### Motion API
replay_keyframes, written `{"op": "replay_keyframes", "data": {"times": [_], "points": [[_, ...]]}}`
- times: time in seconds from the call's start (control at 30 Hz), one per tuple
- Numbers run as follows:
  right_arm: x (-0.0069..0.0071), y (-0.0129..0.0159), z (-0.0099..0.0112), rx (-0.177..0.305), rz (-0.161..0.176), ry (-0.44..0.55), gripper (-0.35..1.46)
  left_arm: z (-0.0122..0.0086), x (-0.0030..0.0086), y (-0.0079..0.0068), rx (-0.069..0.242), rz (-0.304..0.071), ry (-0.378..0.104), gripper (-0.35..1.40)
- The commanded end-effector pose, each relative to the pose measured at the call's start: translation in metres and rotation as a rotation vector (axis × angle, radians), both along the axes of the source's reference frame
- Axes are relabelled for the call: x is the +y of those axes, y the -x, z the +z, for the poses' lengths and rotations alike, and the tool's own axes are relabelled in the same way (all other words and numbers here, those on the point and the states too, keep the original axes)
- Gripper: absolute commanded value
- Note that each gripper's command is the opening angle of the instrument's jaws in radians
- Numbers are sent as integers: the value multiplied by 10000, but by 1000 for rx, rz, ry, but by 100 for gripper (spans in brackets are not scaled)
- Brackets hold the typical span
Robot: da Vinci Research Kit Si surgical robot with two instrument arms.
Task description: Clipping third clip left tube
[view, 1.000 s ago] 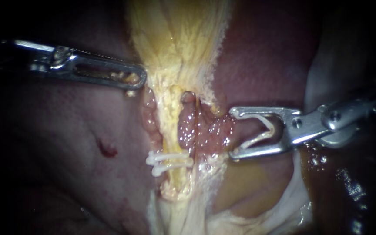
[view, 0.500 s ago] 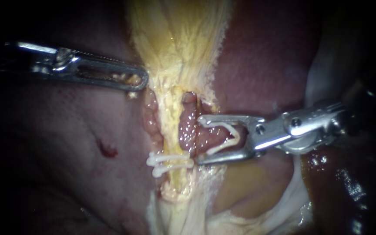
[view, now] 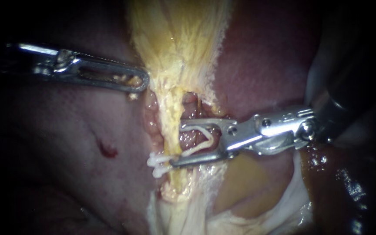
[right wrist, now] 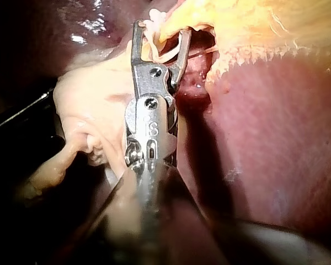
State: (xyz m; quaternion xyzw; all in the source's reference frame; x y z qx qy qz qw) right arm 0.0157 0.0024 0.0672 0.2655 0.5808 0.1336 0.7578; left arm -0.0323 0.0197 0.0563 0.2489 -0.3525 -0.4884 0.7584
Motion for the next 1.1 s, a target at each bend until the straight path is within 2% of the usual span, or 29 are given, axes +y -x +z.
{"op": "replay_keyframes", "data": {"times": [0.03, 0.37, 0.5, 0.8, 0.97, 1.1], "points": [[-1, -2, 0, 12, 1, -11, 50, 0, 0, 0, 0, 0, 0, -35], [-6, -18, -8, 136, 1, -127, 49, 1, 0, 0, 0, 0, 0, -35], [-7, -28, -5, 161, -16, -150, 49, 1, 0, 0, -1, 1, 1, -35], [-15, -45, 11, 166, -20, -165, 49, 1, 0, 0, -1, 1, 1, -35], [-13, -46, 18, 167, -18, -176, 49, 1, 0, 0, -1, 1, 1, -35], [-11, -50, 23, 192, -16, -211, 49, 1, 0, 0, -1, 1, 1, -35]]}}
